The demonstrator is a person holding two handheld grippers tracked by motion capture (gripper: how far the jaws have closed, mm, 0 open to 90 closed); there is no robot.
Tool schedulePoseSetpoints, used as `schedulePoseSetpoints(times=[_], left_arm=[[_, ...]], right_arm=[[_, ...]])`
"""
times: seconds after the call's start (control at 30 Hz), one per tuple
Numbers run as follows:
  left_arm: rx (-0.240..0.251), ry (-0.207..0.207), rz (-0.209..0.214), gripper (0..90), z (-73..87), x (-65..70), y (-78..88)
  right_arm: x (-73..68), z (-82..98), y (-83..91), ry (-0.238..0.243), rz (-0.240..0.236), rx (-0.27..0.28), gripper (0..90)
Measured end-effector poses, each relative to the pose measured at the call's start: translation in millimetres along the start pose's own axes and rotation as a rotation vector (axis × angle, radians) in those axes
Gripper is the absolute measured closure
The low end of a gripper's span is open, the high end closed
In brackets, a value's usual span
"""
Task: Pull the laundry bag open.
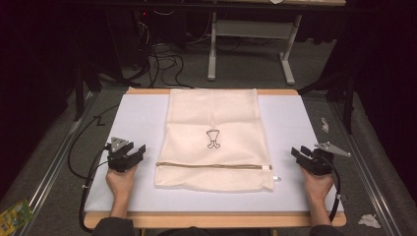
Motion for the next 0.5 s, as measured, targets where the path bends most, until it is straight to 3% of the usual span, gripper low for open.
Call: schedulePoseSetpoints(times=[0.5], left_arm=[[-0.015,-0.019,0.006,45.4,4.0,2.9,-1.0]], right_arm=[[0.8,2.4,1.8,-0.004,-0.003,0.023,51.9]])
Point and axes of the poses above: each handheld gripper's, and its own axes: y roughly backward along the jaws, z roughly out of its underside, x roughly to its right, the point moved 4 cm from there along -y, roughly forward along the jaws, and after that the axes turned 14 degrees about x, right-handed, at the moved point
